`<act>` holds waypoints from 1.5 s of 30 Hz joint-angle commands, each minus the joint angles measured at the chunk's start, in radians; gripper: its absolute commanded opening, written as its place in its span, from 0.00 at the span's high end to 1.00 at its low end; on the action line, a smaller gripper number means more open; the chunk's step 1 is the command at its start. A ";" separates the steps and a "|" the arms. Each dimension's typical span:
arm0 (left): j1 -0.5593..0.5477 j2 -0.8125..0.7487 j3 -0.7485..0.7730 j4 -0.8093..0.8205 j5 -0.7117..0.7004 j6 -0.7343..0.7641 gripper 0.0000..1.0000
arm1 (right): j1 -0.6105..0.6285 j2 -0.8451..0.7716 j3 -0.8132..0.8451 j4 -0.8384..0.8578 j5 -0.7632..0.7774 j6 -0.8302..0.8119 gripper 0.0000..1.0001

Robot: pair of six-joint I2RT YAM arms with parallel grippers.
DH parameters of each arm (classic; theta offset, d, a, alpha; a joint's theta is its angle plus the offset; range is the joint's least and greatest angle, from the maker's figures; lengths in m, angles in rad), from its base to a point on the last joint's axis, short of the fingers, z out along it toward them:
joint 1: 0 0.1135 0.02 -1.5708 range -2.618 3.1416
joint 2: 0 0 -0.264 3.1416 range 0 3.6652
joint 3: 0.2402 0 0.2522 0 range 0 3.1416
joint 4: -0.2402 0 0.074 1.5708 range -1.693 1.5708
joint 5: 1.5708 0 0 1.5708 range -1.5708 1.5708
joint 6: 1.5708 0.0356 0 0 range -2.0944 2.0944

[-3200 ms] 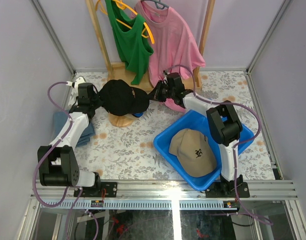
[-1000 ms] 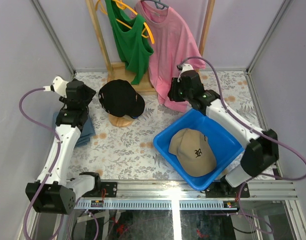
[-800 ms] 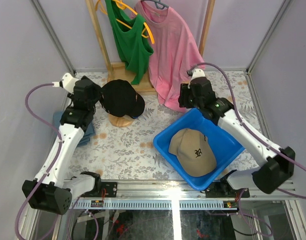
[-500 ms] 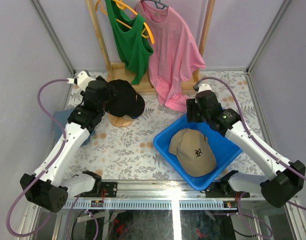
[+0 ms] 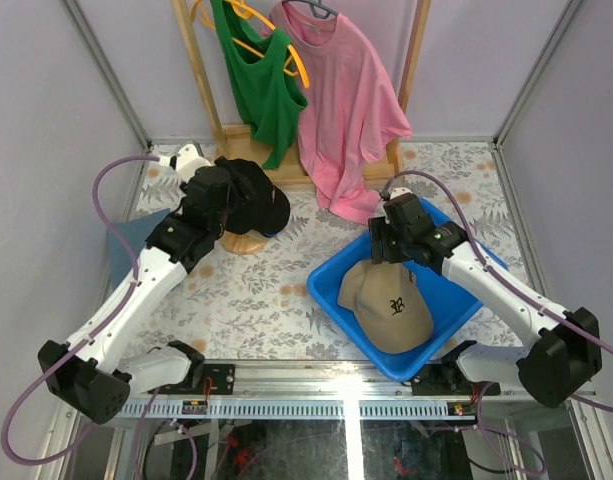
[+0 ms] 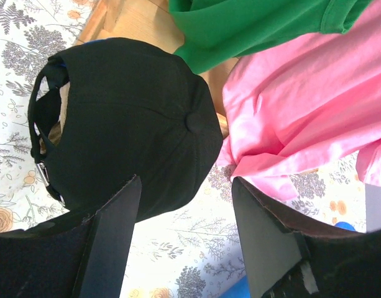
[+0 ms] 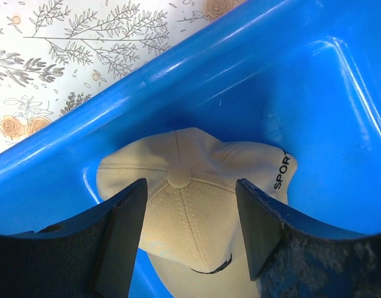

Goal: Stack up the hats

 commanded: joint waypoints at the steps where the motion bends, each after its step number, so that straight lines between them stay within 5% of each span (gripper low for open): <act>1: -0.021 0.007 0.003 0.016 -0.033 0.015 0.39 | 0.004 0.012 -0.003 0.006 -0.051 0.021 0.33; 12: -0.036 0.022 0.002 0.022 -0.024 0.020 0.39 | 0.004 0.062 -0.052 -0.016 -0.076 0.026 0.37; 17: -0.036 0.017 -0.010 0.024 -0.021 0.018 0.39 | 0.004 0.025 -0.042 -0.026 -0.042 0.019 0.78; 19: -0.037 0.013 -0.014 0.025 -0.019 0.018 0.39 | 0.004 -0.006 -0.021 -0.037 -0.018 0.018 0.83; 26: -0.037 0.008 -0.006 0.027 0.015 0.033 0.38 | 0.004 -0.122 0.122 -0.126 0.003 0.015 0.88; 35: -0.036 0.058 0.045 0.072 0.314 0.053 0.35 | 0.004 -0.182 0.347 -0.209 -0.060 -0.006 0.90; 45: -0.027 0.082 0.131 0.082 0.596 0.006 0.28 | 0.004 -0.191 0.503 -0.098 -0.218 -0.041 0.92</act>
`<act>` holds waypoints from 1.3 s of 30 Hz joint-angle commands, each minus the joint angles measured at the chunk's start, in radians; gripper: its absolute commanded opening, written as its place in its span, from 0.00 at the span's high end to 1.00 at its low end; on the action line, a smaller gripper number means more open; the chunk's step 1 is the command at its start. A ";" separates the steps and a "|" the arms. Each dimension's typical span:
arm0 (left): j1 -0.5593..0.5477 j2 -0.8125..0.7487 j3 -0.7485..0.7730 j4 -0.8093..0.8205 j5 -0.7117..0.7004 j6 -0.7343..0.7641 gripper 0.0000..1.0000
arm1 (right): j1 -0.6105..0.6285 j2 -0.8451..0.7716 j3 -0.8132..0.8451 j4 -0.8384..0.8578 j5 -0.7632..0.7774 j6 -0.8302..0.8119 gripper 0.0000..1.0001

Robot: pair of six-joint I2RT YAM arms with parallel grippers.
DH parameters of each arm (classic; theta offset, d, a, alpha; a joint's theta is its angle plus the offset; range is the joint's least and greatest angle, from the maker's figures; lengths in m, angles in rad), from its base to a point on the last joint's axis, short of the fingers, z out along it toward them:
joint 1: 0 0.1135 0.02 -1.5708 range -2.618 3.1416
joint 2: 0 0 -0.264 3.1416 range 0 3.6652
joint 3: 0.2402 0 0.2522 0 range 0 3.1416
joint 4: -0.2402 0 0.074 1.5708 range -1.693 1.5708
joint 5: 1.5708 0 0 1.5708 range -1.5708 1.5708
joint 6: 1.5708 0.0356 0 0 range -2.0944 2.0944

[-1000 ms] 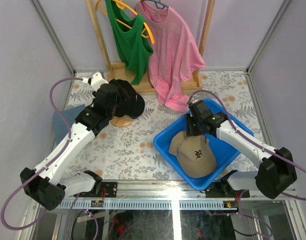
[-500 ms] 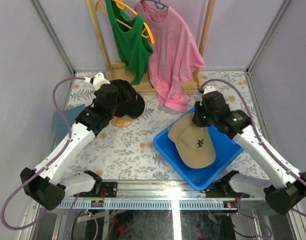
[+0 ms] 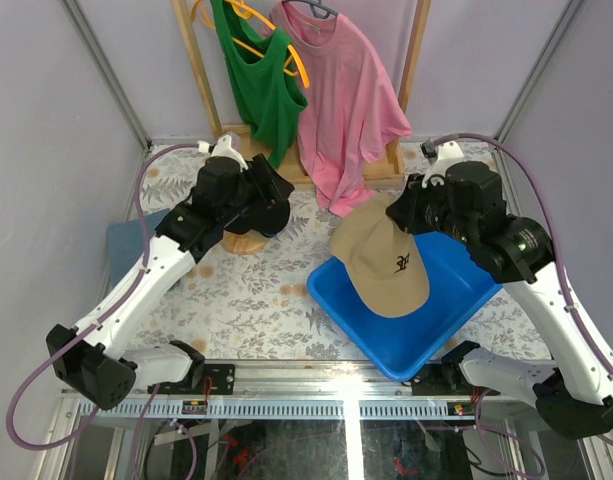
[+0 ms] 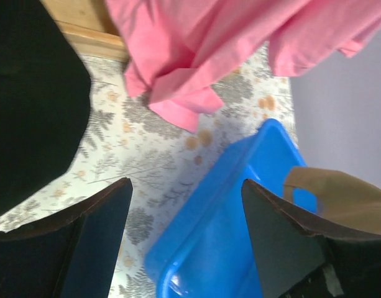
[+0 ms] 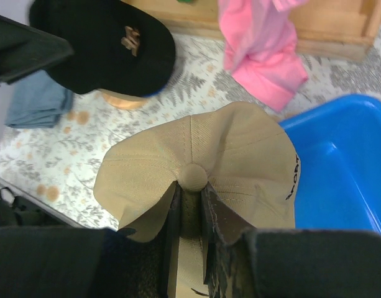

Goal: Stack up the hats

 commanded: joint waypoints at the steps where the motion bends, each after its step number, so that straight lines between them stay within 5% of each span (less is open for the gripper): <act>1: 0.012 0.007 0.086 0.056 0.202 -0.036 0.28 | 0.004 -0.010 0.086 0.114 -0.127 -0.031 0.92; 15: 0.176 0.005 -0.016 0.460 0.719 -0.514 0.26 | 0.004 0.024 0.110 0.420 -0.434 0.035 0.93; 27: 0.208 0.005 -0.180 0.905 0.854 -0.892 0.26 | -0.013 0.071 0.095 0.634 -0.575 0.138 0.93; 39: 0.212 -0.051 -0.357 1.366 0.840 -1.267 0.22 | -0.081 0.137 0.073 0.791 -0.650 0.244 0.94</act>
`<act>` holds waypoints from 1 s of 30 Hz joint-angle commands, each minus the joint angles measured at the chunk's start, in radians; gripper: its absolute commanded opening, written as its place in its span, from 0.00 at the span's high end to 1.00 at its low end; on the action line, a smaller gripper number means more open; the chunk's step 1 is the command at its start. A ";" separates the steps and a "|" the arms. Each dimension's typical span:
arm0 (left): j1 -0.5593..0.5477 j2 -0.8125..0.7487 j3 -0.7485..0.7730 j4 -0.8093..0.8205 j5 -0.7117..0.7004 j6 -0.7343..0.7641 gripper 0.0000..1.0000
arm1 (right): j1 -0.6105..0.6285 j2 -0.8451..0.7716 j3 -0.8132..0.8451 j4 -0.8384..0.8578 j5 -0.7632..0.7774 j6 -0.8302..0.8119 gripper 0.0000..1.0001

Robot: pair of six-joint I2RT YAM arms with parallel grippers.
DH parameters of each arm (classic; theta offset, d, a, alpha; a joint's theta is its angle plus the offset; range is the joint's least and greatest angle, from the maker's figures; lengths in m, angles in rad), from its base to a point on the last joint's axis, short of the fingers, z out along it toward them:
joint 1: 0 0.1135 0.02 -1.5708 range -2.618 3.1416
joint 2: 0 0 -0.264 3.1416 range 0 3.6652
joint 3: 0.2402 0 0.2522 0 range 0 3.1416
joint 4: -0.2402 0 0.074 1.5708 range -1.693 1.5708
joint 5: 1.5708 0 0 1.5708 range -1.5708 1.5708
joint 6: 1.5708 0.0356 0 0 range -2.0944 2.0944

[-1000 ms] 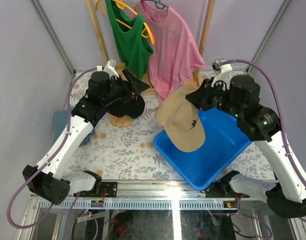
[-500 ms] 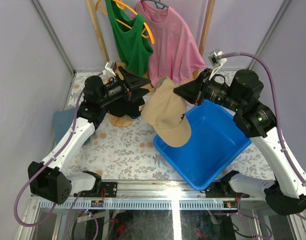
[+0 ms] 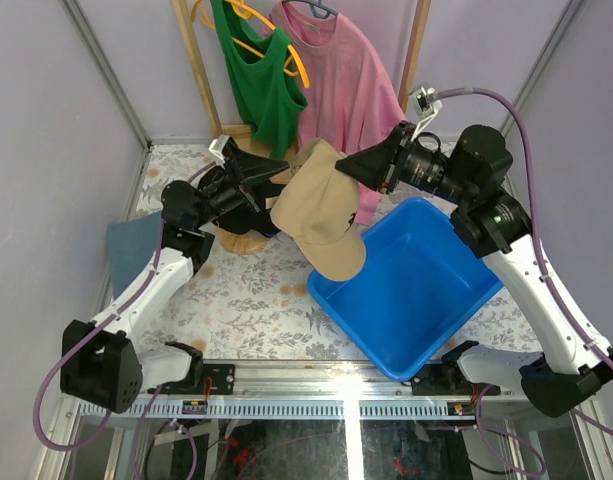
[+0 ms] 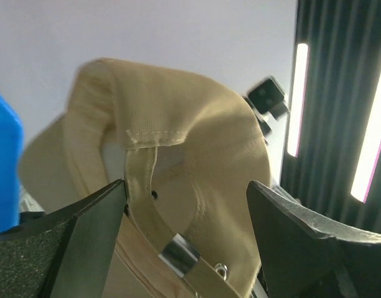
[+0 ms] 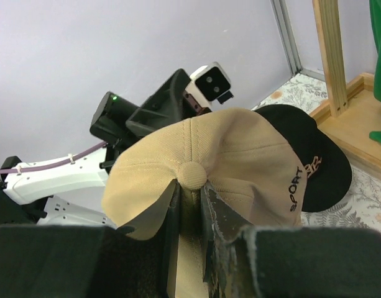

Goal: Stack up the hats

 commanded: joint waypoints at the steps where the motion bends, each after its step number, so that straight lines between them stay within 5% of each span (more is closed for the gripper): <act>1: 0.004 -0.044 -0.040 0.266 0.021 -0.168 0.22 | -0.040 0.020 0.013 0.169 -0.067 0.086 0.94; 11: 0.005 -0.103 -0.140 0.404 0.009 -0.270 0.18 | -0.081 0.071 0.042 0.285 -0.116 0.196 0.94; 30: -0.006 -0.043 -0.022 0.402 -0.058 -0.295 0.15 | -0.080 0.048 -0.101 0.440 -0.176 0.322 0.94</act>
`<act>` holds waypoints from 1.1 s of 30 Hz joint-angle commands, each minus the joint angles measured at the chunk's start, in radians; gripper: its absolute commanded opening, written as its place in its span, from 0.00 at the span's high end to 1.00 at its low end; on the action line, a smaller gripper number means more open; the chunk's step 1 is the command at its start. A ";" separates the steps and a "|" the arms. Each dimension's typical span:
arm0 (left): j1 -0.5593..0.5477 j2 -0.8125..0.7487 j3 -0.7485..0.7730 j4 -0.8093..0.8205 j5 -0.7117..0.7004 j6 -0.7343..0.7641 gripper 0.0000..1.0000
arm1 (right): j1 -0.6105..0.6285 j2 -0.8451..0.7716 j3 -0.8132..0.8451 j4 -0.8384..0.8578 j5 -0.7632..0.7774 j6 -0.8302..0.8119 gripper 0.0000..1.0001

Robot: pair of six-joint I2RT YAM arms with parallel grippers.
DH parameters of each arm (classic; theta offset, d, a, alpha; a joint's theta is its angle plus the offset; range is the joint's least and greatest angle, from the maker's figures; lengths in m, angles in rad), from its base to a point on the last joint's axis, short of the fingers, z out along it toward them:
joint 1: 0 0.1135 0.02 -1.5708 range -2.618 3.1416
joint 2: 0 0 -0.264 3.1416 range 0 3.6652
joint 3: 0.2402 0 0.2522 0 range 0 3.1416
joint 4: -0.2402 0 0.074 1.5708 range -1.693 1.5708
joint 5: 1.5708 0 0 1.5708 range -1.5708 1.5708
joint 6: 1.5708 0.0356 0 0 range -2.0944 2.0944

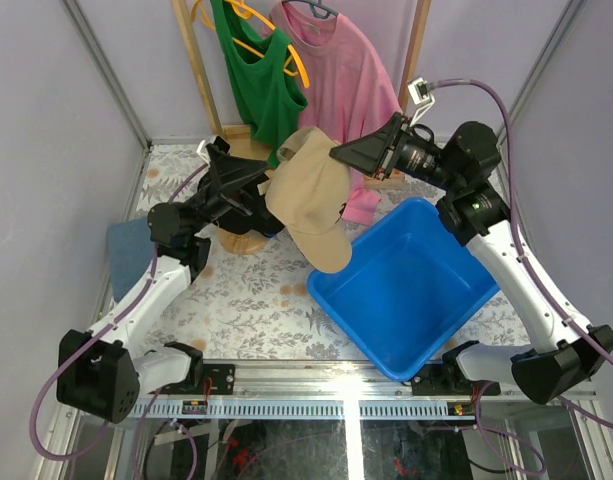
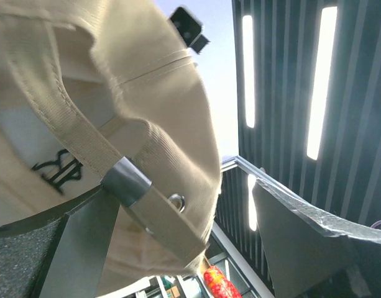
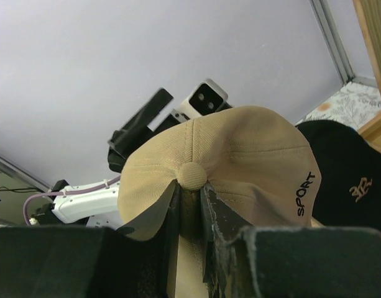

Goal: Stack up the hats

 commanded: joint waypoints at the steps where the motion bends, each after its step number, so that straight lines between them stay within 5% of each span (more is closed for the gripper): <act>1: -0.011 0.031 0.072 0.083 -0.035 -0.068 0.15 | -0.005 -0.038 -0.045 0.119 -0.036 0.052 0.95; 7: -0.030 0.047 0.060 0.085 -0.050 -0.079 0.23 | -0.005 -0.054 -0.092 0.157 -0.044 0.071 0.95; 13: -0.017 0.006 -0.045 0.039 -0.139 -0.070 0.55 | -0.005 -0.069 -0.135 0.158 -0.034 0.057 0.95; 19: 0.045 -0.041 -0.062 -0.070 -0.144 0.012 0.73 | -0.007 -0.036 -0.134 0.167 -0.037 0.038 0.95; 30: 0.174 -0.037 -0.059 -0.140 -0.147 0.233 0.99 | -0.006 0.199 -0.019 0.239 -0.082 -0.019 0.94; 33: 0.192 -0.020 -0.037 -0.172 -0.154 0.326 1.00 | -0.006 0.284 0.036 0.261 -0.092 -0.030 0.94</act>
